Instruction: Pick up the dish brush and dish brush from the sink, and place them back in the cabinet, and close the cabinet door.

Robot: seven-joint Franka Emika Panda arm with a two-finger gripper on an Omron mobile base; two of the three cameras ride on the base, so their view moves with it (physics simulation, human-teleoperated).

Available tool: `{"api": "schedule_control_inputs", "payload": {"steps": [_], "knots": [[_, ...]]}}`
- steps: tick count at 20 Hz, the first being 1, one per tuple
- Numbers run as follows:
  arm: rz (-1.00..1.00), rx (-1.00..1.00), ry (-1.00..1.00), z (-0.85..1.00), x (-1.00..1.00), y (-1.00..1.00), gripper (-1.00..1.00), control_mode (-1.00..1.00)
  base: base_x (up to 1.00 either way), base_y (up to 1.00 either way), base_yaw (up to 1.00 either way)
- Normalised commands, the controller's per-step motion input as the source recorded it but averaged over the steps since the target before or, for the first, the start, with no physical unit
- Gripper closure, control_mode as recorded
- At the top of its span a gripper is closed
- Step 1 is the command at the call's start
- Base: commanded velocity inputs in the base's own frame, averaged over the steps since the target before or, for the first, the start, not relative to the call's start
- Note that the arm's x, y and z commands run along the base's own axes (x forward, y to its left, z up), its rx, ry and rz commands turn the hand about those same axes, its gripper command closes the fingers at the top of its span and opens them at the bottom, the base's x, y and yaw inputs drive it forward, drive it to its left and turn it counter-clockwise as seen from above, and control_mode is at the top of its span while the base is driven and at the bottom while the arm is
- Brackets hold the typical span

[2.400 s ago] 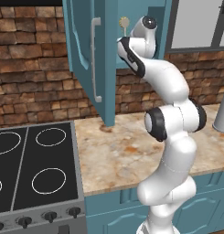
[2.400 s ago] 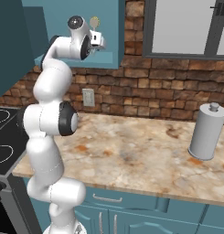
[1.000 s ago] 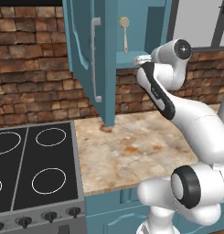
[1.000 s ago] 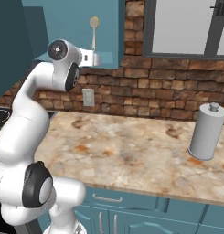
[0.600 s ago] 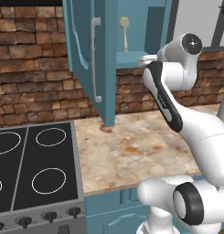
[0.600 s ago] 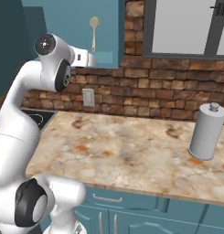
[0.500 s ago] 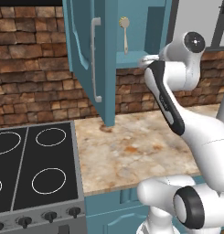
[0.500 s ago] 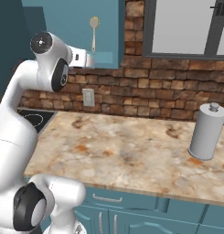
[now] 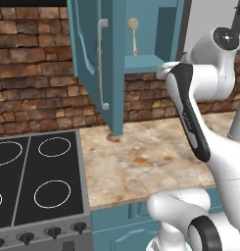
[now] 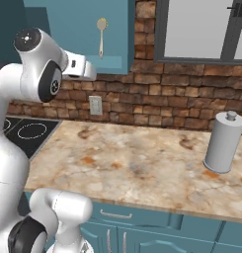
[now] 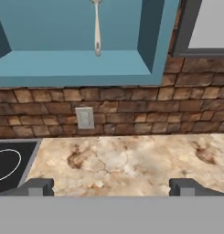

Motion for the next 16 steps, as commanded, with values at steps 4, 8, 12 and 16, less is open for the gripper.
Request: {"api": "schedule_control_inputs", "payload": {"steps": [4,8,12,16], "knots": [[0.00,0.00,0.05,0.00,-0.76,-0.03,-1.00,-1.00,0.00,0.00,0.00],[0.00,0.00,0.06,0.00,-0.62,0.00,-1.00,-1.00,0.00,0.00,0.00],[0.00,0.00,0.07,0.00,-0.50,0.00,-1.00,-1.00,0.00,0.00,0.00],[0.00,0.00,0.05,0.00,-0.49,0.00,-1.00,-1.00,0.00,0.00,0.00]]}}
